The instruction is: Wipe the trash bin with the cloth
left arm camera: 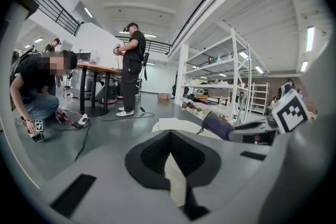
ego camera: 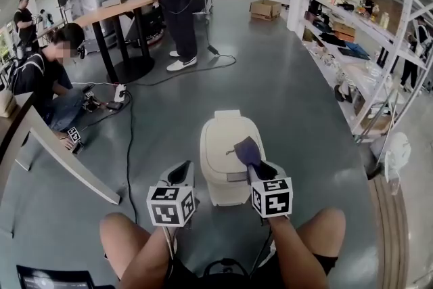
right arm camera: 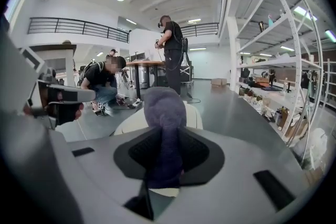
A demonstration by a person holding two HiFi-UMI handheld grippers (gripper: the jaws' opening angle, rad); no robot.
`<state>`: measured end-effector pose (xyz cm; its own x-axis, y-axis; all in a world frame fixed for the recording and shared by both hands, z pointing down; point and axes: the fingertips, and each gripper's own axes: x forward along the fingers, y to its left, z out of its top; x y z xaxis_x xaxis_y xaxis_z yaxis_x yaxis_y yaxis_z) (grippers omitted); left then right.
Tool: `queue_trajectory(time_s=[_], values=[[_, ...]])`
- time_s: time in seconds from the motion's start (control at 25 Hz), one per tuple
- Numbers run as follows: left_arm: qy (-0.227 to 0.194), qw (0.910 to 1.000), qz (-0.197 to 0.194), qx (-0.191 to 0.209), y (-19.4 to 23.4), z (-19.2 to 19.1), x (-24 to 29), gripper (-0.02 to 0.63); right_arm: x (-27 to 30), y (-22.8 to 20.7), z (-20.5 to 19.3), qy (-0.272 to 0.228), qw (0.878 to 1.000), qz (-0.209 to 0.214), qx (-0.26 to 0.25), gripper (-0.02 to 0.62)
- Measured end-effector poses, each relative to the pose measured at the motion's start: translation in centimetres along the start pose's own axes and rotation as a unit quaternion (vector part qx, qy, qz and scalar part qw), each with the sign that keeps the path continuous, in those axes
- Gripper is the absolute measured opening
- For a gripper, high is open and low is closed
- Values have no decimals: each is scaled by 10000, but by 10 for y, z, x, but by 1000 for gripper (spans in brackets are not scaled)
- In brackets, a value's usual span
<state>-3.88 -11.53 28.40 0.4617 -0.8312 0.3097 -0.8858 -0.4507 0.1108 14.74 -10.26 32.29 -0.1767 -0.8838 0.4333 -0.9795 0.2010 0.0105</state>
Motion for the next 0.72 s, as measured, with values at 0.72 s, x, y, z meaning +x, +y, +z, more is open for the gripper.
queue_trajectory(time_s=[0.72], values=[[-428,9989,60,185,0,-44,-40,0,-22,113,-34,-698,9967,307,-289,92]])
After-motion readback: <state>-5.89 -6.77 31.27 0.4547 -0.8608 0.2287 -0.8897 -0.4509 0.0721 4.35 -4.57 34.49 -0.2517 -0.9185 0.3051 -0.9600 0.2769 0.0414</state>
